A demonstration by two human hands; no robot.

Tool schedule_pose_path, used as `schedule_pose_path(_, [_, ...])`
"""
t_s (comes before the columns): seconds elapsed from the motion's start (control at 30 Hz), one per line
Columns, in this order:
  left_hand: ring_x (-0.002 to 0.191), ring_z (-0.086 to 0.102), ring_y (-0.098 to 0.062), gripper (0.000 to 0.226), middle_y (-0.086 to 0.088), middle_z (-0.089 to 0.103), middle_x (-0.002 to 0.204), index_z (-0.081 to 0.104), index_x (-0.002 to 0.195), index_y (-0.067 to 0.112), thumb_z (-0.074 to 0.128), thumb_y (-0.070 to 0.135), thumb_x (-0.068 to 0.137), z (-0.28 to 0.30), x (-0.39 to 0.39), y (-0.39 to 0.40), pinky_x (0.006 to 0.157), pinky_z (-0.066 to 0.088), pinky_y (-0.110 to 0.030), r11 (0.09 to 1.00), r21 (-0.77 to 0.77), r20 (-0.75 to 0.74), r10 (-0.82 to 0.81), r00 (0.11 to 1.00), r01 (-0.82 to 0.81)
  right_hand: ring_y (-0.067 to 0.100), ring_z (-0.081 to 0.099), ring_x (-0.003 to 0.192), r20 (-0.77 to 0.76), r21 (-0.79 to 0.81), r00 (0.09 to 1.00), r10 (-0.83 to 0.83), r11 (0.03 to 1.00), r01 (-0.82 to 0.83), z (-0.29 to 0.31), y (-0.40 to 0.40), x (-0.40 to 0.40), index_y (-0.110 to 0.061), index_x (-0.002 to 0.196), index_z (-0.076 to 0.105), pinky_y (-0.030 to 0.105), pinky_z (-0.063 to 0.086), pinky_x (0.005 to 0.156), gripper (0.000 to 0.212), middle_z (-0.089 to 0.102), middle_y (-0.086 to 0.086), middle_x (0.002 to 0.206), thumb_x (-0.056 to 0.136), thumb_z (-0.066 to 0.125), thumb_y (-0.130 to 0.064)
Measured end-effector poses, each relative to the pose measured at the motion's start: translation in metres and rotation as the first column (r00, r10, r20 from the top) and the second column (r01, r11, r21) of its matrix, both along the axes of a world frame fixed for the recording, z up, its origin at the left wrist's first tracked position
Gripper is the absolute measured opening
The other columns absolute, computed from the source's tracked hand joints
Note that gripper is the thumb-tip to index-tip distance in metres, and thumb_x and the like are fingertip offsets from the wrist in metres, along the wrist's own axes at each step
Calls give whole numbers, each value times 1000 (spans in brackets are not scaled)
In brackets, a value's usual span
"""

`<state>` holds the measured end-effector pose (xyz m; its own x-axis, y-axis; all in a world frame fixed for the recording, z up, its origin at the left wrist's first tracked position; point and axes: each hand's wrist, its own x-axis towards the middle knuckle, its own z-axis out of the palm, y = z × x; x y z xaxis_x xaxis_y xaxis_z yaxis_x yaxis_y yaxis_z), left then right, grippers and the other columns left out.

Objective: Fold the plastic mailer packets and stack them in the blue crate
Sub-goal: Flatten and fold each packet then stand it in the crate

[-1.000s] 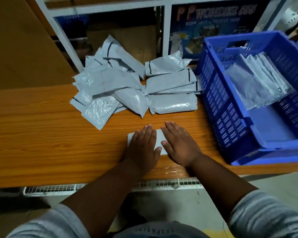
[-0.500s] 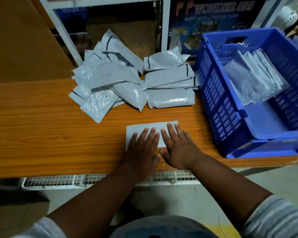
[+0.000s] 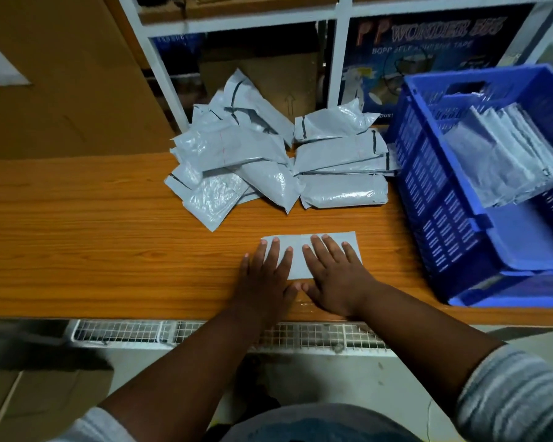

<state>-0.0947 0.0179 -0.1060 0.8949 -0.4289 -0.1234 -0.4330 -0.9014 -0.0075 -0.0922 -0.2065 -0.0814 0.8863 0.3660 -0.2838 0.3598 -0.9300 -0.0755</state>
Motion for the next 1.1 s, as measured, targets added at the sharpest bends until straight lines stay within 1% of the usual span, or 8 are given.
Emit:
schedule_pose_path(0.07, [164,-15,-35,85,-9,-16,178,-5,171,27,12,69,100,6,4,-4,128,10,-67,1000,3,-31,-3,1000,3,32,-16,164,-27,-28,1000,-6,1000,5,11,3,4,-20,170,-7,61,-3,131,88,-14,11,178,104,19,-73])
schedule_pose_path(0.17, [163,-20,-36,89,-12,-23,177,-8,170,22,18,70,100,10,4,3,130,5,-65,999,-25,-66,18,998,-20,35,4,164,125,34,992,22,999,-27,21,16,7,-15,170,13,62,4,131,78,10,17,177,107,27,-60])
schedule_pose_path(0.37, [165,1,-38,86,-17,0,179,7,172,15,21,69,106,0,-1,29,129,11,-64,999,-27,-7,33,999,-33,33,-5,165,103,64,986,132,988,-139,-2,35,6,-28,171,6,65,6,129,73,-2,9,179,107,17,-60])
schedule_pose_path(0.47, [164,10,-41,84,-19,8,177,17,170,13,31,63,104,5,6,31,127,19,-66,997,-80,-29,22,999,-24,28,19,162,107,178,989,106,976,-124,6,26,23,-31,166,29,59,20,128,65,23,5,176,106,30,-58])
schedule_pose_path(0.6, [159,28,-38,67,-19,30,172,42,159,5,46,42,103,12,21,10,128,26,-59,970,-218,129,-83,988,110,28,47,140,209,277,977,47,955,-105,1,20,31,-19,155,46,48,39,114,57,46,6,154,104,47,-45])
schedule_pose_path(0.73, [163,19,-29,74,-10,21,177,23,169,14,32,56,109,9,42,9,130,20,-54,968,-109,82,-217,973,225,25,13,165,189,156,981,-47,988,17,-11,-5,17,-16,170,22,54,14,132,74,19,7,177,112,25,-61])
schedule_pose_path(0.93, [161,22,-34,95,-13,19,176,20,170,10,33,76,103,3,58,63,128,25,-59,968,-127,76,-208,975,217,22,-16,164,75,80,962,-262,963,256,-4,-68,-1,-28,171,-8,50,-2,133,80,-15,2,179,107,9,-73])
schedule_pose_path(1.1, [164,18,-33,92,-17,19,176,24,168,7,50,63,100,16,48,-8,130,23,-55,925,-163,114,-328,938,343,28,-5,166,188,141,976,-113,986,87,1,-7,11,-15,171,13,58,7,132,71,1,11,179,113,27,-53])
